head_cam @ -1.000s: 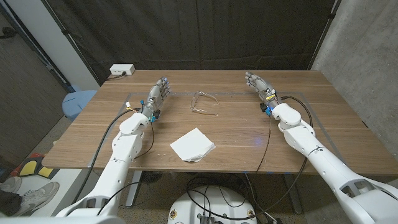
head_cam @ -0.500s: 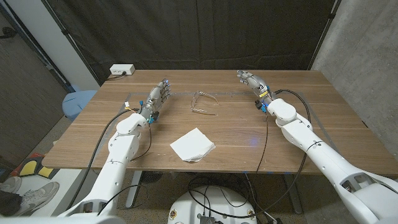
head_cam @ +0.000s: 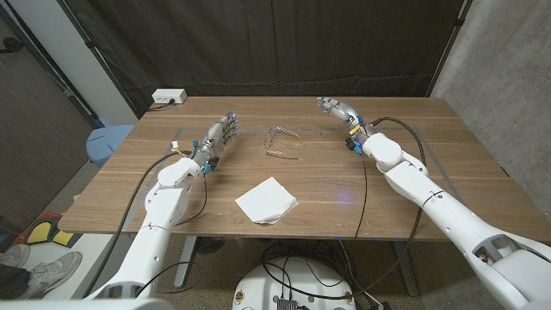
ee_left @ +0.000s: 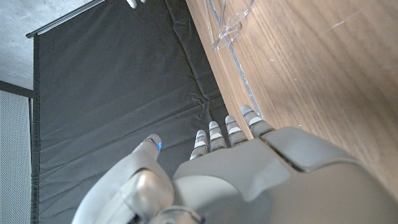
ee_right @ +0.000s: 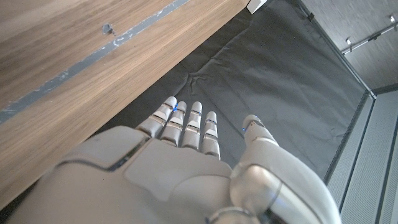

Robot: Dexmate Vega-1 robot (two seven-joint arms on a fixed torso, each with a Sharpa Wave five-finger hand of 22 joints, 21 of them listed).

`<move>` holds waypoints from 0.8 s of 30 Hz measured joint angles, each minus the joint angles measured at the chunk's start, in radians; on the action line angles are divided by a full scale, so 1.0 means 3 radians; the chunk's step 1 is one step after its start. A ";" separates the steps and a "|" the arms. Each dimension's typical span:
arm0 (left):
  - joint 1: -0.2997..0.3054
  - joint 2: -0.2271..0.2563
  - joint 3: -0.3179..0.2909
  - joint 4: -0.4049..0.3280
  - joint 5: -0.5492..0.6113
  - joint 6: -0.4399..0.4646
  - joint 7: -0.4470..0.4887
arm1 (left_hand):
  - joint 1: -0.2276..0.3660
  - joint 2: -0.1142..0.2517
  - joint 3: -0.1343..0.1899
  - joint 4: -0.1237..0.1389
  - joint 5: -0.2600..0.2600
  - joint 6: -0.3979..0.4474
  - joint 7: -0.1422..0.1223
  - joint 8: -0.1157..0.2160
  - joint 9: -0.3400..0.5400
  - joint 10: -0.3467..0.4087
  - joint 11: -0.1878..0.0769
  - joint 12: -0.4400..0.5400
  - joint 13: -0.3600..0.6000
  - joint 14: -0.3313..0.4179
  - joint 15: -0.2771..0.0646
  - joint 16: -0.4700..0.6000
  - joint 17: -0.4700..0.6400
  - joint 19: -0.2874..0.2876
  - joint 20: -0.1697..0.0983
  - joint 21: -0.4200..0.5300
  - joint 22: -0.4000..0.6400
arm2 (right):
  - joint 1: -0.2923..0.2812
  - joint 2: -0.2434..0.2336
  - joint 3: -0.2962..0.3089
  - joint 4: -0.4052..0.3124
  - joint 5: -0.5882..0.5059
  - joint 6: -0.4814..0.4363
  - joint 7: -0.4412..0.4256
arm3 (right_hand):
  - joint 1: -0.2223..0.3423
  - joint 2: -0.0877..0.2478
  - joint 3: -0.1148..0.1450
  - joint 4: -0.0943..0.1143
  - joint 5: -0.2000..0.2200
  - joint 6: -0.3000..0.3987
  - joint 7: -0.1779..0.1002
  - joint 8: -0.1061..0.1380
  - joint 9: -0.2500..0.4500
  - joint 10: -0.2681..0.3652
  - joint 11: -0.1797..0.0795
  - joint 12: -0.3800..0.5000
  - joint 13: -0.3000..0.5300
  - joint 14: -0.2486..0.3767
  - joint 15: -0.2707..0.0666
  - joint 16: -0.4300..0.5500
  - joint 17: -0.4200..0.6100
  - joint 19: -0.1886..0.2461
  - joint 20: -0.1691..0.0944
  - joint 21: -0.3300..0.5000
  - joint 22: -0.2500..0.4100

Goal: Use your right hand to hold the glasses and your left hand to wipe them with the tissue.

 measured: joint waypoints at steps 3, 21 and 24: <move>0.0031 0.0019 -0.0006 -0.0045 0.0007 0.0024 -0.0015 | 0.0002 -0.0001 0.0012 -0.0012 -0.0009 0.0090 0.0011 0.0032 0.0000 0.0050 0.0001 0.0006 0.0005 0.0035 0.0000 0.0000 0.0000 0.0012 0.0012 0.0000 0.0015 | 0.0016 -0.0024 -0.0058 -0.0053 -0.0066 -0.0031 -0.0012 | 0.0000 0.0000 0.0000 0.0000 0.0000 0.0017 -0.0017 0.0000 0.0000 -0.0008 -0.0016 0.0000 0.0000 0.0000 0.0000 0.0000 0.0000 0.0000 0.0000 0.0000 0.0000; 0.0230 0.0176 -0.0055 -0.0315 0.0027 0.0160 -0.0102 | 0.0062 0.0000 0.0012 -0.0012 -0.0077 0.0279 0.0031 0.0057 0.0000 0.0261 -0.0013 0.0032 0.0016 0.0219 -0.0006 0.0017 0.0000 0.0048 0.0047 0.0012 0.0017 | 0.0148 -0.0098 -0.0354 -0.0284 -0.0443 -0.0218 -0.0064 | 0.0027 0.0001 0.0009 -0.0009 0.0000 0.0018 -0.0018 0.0000 0.0000 -0.0026 -0.0034 0.0000 0.0000 -0.0018 -0.0018 0.0000 0.0017 0.0000 0.0000 0.0000 0.0000; 0.0268 0.0220 -0.0061 -0.0371 0.0041 0.0186 -0.0114 | 0.0062 -0.0001 0.0012 -0.0012 -0.0077 0.0285 0.0025 0.0057 -0.0001 0.0261 -0.0013 0.0032 0.0016 0.0219 -0.0006 0.0017 -0.0001 0.0048 0.0047 0.0012 0.0017 | 0.0202 -0.0099 -0.0421 -0.0301 -0.0538 -0.0249 -0.0075 | 0.0040 0.0014 0.0009 -0.0009 0.0000 0.0018 -0.0018 0.0000 0.0000 -0.0043 -0.0051 0.0000 0.0000 -0.0018 -0.0018 0.0000 0.0017 0.0000 0.0000 0.0000 0.0000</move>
